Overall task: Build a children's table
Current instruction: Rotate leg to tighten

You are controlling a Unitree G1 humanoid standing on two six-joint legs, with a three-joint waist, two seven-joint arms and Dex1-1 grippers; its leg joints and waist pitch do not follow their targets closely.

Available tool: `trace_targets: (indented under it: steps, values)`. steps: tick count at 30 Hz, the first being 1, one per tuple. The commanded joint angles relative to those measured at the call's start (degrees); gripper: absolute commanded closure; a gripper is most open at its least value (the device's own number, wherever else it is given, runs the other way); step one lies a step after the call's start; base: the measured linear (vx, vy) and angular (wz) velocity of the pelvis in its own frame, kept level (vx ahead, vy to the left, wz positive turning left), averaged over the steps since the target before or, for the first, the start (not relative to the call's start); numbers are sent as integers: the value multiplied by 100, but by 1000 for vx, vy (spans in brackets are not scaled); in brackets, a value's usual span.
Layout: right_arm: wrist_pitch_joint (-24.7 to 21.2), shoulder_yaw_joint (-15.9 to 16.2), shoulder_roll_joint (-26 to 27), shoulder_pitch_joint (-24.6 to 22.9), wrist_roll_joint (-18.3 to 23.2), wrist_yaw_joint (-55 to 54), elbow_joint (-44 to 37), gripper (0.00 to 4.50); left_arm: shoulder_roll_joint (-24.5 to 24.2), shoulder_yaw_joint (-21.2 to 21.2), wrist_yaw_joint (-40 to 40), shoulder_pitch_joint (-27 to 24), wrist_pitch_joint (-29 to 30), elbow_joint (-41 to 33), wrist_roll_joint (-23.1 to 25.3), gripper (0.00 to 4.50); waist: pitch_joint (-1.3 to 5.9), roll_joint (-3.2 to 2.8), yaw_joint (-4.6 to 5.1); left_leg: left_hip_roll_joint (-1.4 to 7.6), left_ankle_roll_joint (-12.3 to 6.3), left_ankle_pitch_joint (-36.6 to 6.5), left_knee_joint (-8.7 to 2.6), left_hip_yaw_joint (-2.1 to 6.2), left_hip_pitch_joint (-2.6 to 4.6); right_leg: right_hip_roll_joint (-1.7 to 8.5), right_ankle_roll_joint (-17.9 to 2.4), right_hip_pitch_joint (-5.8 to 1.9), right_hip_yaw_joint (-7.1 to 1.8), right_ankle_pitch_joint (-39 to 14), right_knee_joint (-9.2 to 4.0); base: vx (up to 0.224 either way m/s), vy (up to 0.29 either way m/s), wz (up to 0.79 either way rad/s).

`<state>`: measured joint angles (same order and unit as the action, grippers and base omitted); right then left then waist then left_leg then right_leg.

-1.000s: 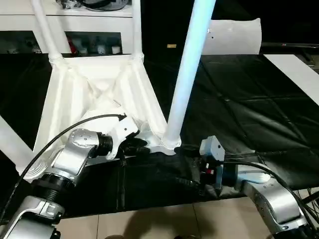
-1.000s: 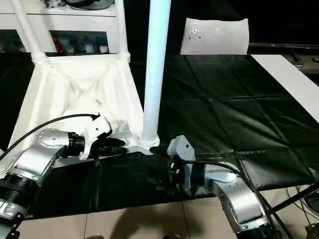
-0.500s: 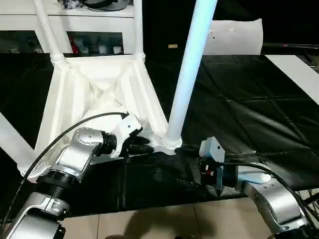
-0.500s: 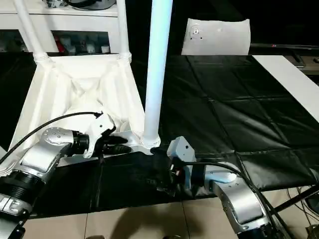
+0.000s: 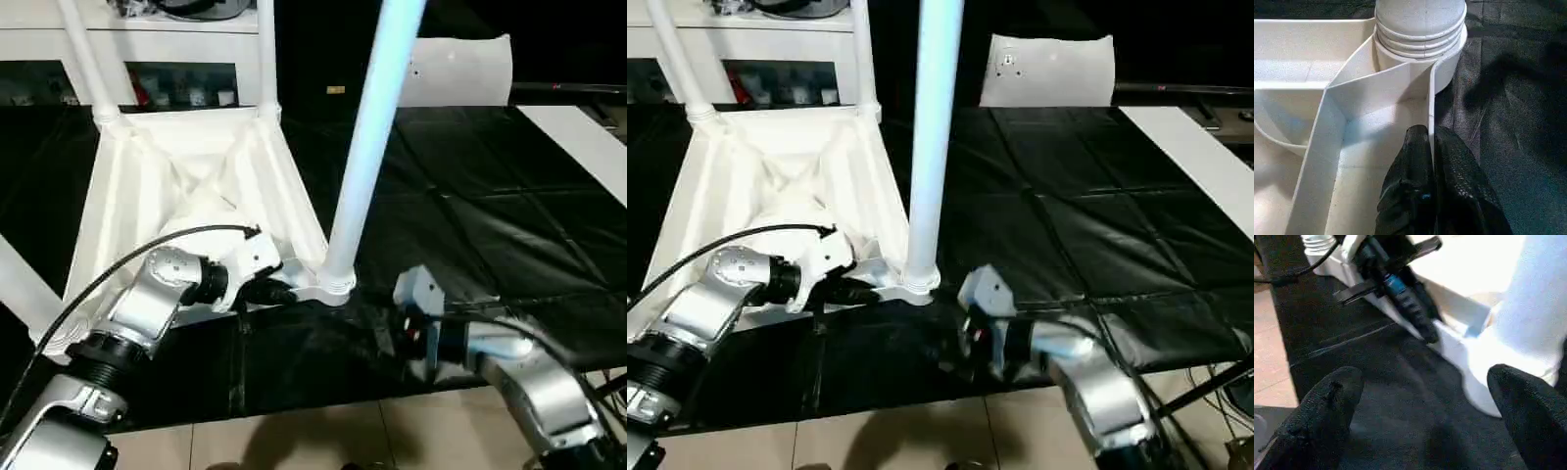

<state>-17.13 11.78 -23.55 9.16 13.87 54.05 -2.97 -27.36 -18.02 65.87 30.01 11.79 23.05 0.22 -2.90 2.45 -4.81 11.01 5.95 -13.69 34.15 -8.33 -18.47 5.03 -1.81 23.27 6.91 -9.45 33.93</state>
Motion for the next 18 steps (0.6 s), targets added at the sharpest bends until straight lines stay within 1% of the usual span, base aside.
trace_targets:
  steps: [1, 2, 4, 5, 6, 7, 8, 9, 10, 11, 12, 13, 14, 15, 16, 17, 18]
  values:
    - [51, -222, -140, 92, 102, 74, 101, 0, -36, -145, 439, 3, -445, -93, -116, 448, 345, -31, 8, 211, -330, -352, -433, -14, -111, 387, -795, -387, -380, -1463, -363, 0, 0, 0]
    - [48, -256, -170, 120, 135, 102, 119, 0, -72, -201, 553, -8, -547, -101, -118, 448, 353, -32, -2, 214, -339, -274, -427, -19, -104, 388, -858, -388, -386, -1323, -338, 0, 0, 0]
    - [48, -256, -170, 120, 135, 102, 119, 0, -72, -201, 553, -8, -547, -101, -118, 448, 350, -38, -7, 215, -347, -265, -419, -30, -94, 388, -911, -374, -388, -1252, -334, 0, 0, 0]
    - [49, -295, -253, 327, 284, 392, 259, 0, -91, -302, 1141, -13, -721, -192, -350, 448, 352, -59, -18, 209, -368, -318, -421, -29, -87, 392, -952, -378, -379, -1279, -334, 0, 0, 0]
    - [49, -295, -253, 327, 284, 392, 259, 0, -91, -302, 1141, -13, -721, -192, -350, 448, 358, -46, -7, 215, -373, -307, -423, -27, -100, 398, -965, -393, -382, -1263, -328, 0, 0, 0]
    - [80, -288, -286, 426, 339, 540, 331, 0, -115, -378, 1411, -1, -823, -223, -418, 448, 353, -54, -17, 225, -364, -268, -420, -32, -82, 390, -994, -372, -387, -1187, -319, 0, 0, 0]
    - [151, -253, -324, 535, 344, 679, 432, 0, -139, -468, 1634, 34, -938, -216, -443, 448, 354, -60, -23, 223, -383, -305, -420, -30, -76, 394, -1041, -371, -381, -1192, -318, 0, 0, 0]
    - [176, -239, -333, 562, 339, 713, 460, 0, -147, -494, 1681, 46, -969, -208, -440, 448, 351, -61, -45, 231, -367, -293, -416, -39, -61, 391, -1070, -357, -387, -1145, -306, 0, 0, 0]
    - [267, -171, -371, 634, 312, 869, 553, 0, -175, -581, 1815, 71, -1091, -186, -405, 448, 347, -61, -51, 237, -359, -295, -420, -41, -62, 394, -1079, -359, -390, -1135, -306, 0, 0, 0]
    - [277, -163, -377, 643, 311, 893, 565, 0, -177, -592, 1833, 75, -1109, -182, -399, 448, 361, -59, -83, 237, -360, -258, -413, -42, -56, 397, -1107, -365, -388, -1059, -287, 0, 0, 0]
    - [331, -115, -407, 697, 305, 1029, 638, 0, -189, -653, 1936, 96, -1212, -160, -369, 448, 357, -50, -93, 243, -358, -251, -419, -44, -58, 397, -1118, -366, -389, -1041, -282, 0, 0, 0]
    - [345, -84, -421, 734, 310, 1116, 678, 0, -197, -692, 2010, 104, -1261, -166, -363, 448, 357, -55, -118, 242, -353, -294, -415, -53, -47, 399, -1129, -360, -386, -1058, -286, 0, 0, 0]
    - [362, -48, -436, 776, 315, 1217, 724, 0, -205, -738, 2096, 114, -1318, -174, -356, 448, 356, -32, -129, 240, -356, -286, -420, -47, -67, 407, -1112, -381, -387, -1085, -275, 0, 0, 0]
    - [354, 18, -463, 848, 342, 1419, 784, 30, -212, -802, 2228, 131, -1443, -171, -341, 450, 357, -37, -131, 244, -351, -288, -419, -49, -66, 410, -1093, -380, -387, -1101, -279, 0, 0, 0]
    - [317, 83, -479, 913, 367, 1586, 826, 30, -209, -859, 2327, 146, -1523, -172, -329, 450, 362, -33, -130, 242, -359, -297, -417, -44, -72, 411, -1096, -386, -382, -1113, -277, 0, 0, 0]
    - [300, 199, -513, 1008, 377, 1852, 910, 43, -184, -907, 2409, 177, -1646, -124, -279, 450, 366, -37, -128, 235, -372, -318, -410, -49, -75, 407, -1107, -388, -379, -1131, -280, 0, 0, 0]
    - [307, 230, -524, 1029, 371, 1916, 933, 43, -172, -912, 2410, 186, -1667, -107, -266, 450, 362, -36, -129, 244, -367, -318, -411, -50, -76, 408, -1102, -387, -382, -1132, -279, 0, 0, 0]
